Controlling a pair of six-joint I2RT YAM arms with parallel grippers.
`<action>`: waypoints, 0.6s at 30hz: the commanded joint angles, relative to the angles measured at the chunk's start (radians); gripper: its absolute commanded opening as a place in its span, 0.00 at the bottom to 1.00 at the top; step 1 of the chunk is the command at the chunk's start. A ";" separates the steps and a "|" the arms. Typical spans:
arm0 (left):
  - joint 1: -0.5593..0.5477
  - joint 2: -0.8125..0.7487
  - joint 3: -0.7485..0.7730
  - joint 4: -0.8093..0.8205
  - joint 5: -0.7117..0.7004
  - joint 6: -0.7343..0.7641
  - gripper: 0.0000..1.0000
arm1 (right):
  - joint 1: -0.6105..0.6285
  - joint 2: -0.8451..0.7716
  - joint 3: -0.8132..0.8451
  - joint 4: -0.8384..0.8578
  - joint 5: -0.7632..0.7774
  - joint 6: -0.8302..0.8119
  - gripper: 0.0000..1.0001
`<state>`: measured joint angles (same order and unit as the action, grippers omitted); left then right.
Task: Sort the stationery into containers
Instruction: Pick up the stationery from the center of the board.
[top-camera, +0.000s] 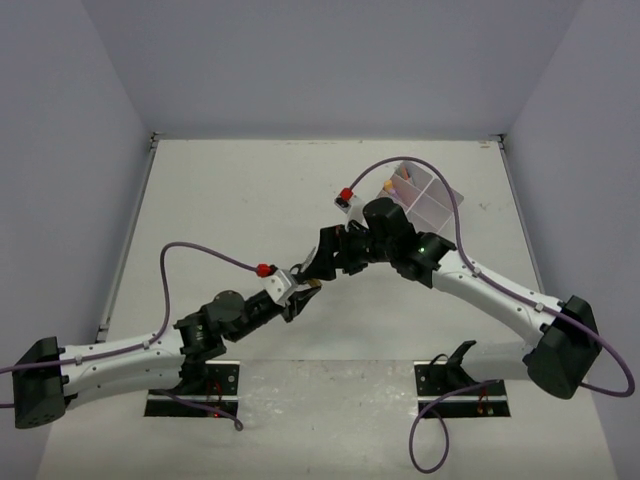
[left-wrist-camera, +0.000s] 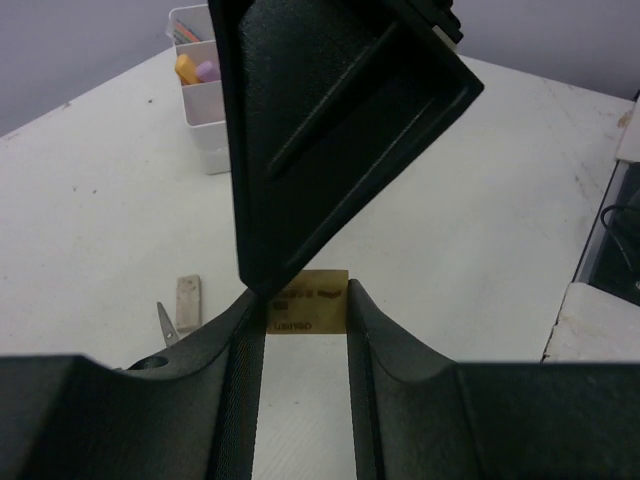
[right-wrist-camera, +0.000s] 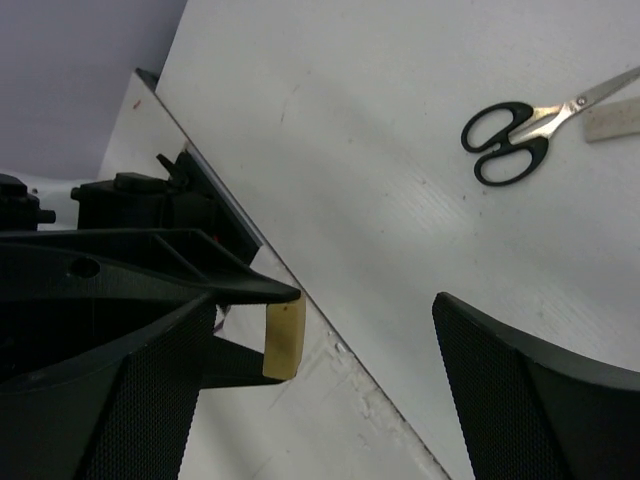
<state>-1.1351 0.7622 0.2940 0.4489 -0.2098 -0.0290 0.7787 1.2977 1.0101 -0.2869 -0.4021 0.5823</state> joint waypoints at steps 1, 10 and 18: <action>-0.005 -0.032 -0.005 0.077 0.075 0.085 0.00 | 0.040 -0.085 -0.012 -0.105 0.077 -0.032 0.87; -0.006 -0.037 0.014 0.054 0.118 0.081 0.00 | 0.063 -0.131 -0.043 -0.103 0.018 -0.068 0.67; -0.006 -0.010 0.022 0.076 0.169 0.072 0.00 | 0.079 -0.094 -0.069 -0.041 -0.051 -0.060 0.54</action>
<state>-1.1358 0.7487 0.2878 0.4560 -0.0787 0.0231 0.8447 1.1830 0.9537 -0.3761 -0.4039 0.5299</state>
